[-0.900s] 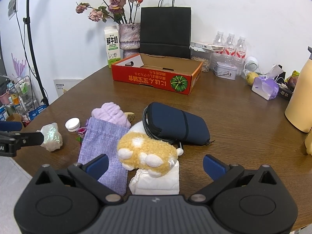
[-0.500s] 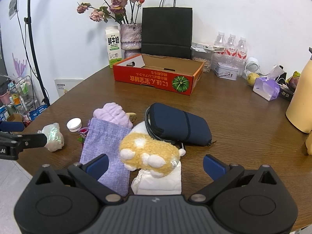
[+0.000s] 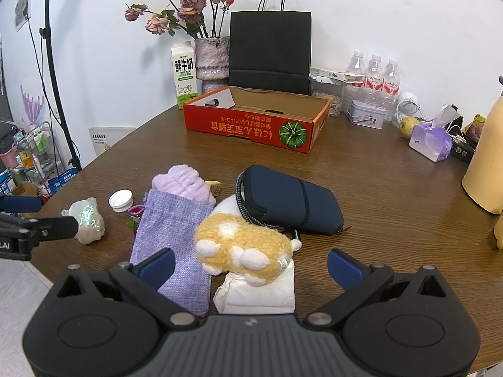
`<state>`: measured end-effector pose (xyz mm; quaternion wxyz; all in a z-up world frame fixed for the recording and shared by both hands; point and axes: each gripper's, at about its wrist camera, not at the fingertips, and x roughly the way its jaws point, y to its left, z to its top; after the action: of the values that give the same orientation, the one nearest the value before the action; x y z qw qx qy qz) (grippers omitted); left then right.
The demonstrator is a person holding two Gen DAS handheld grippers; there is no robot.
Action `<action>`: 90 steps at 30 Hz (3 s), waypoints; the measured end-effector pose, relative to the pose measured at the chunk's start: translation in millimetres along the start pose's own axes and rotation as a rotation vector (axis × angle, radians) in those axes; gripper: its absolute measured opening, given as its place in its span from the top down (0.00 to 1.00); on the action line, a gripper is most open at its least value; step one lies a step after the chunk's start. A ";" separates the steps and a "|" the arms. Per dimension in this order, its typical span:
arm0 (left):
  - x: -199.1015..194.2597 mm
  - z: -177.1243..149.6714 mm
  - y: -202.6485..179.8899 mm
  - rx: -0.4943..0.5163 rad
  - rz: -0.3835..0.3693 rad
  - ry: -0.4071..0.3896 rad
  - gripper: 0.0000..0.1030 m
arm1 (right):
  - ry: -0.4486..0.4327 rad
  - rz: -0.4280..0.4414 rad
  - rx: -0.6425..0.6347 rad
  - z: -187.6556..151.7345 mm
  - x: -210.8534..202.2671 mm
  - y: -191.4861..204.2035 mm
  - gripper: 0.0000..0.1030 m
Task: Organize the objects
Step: 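Move both tools toward the items, left toward the clear bag, right toward the tissue, then close the right gripper on the white tissue while the left gripper grasps the clear bag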
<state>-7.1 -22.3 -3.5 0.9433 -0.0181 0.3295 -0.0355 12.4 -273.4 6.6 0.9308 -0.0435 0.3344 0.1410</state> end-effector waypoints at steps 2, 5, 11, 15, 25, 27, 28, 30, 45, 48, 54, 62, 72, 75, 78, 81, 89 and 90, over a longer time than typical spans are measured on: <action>0.1 -0.1 -0.5 0.000 -0.001 0.000 0.00 | -0.001 0.001 0.000 0.1 0.2 -0.1 0.00; -0.1 -0.2 -0.9 0.001 0.000 0.000 0.00 | -0.001 0.001 -0.001 -0.1 0.2 -0.1 0.00; -0.5 -0.6 -3.5 0.004 -0.002 -0.002 0.00 | 0.001 0.000 -0.001 0.0 -0.5 0.1 0.00; -0.5 -0.9 -3.9 0.004 -0.002 -0.002 0.00 | 0.000 0.001 -0.001 0.1 -0.3 0.0 0.00; -0.3 -1.7 -5.0 0.004 -0.004 -0.002 0.00 | 0.001 0.001 -0.001 -0.1 0.0 0.3 0.00; -0.3 -1.6 -4.8 0.004 -0.004 -0.001 0.00 | 0.001 0.001 -0.001 -0.1 0.2 0.3 0.00; -0.3 -1.7 -5.1 0.004 -0.004 -0.001 0.00 | 0.001 0.001 -0.001 -0.2 0.1 0.4 0.00; -0.3 -1.7 -4.7 0.004 -0.004 -0.001 0.00 | 0.001 0.001 -0.001 -0.1 0.4 0.2 0.00; 4.3 -5.1 -1.3 0.001 -0.004 0.011 0.00 | 0.007 0.001 -0.003 -2.4 -0.8 3.9 0.00; 6.4 -6.2 1.3 -0.002 -0.002 0.015 0.00 | 0.011 0.000 -0.002 -4.7 0.9 3.5 0.00; 10.4 -8.4 6.0 -0.010 0.005 0.023 0.00 | 0.019 -0.006 0.000 -6.1 6.5 0.0 0.00; 17.2 -15.9 13.5 -0.020 0.017 0.029 0.00 | 0.022 -0.021 -0.004 -11.3 11.5 -4.6 0.00; 30.2 -25.1 27.6 -0.037 0.056 0.040 0.00 | 0.036 -0.027 0.011 -23.3 27.0 -14.7 0.00; 33.9 -27.0 31.4 -0.045 0.062 0.043 0.00 | 0.043 -0.029 0.020 -26.7 31.4 -17.5 0.00; 38.9 -29.3 36.0 -0.052 0.071 0.044 0.00 | 0.052 -0.032 0.027 -29.5 36.2 -19.7 0.00; 44.4 -32.1 40.7 -0.054 0.073 0.049 0.00 | 0.063 -0.034 0.033 -32.3 42.1 -21.3 0.00; 59.3 -37.8 52.0 -0.073 0.087 0.055 0.00 | 0.086 -0.031 0.025 -40.2 54.6 -21.3 0.00; 59.8 -38.2 52.9 -0.072 0.088 0.049 0.00 | 0.088 -0.029 0.025 -40.9 55.8 -21.6 0.00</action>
<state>18.6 25.4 -73.4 0.9343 -0.0366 0.3542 0.0175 34.9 -288.2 -60.8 0.9176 -0.0429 0.3761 0.1212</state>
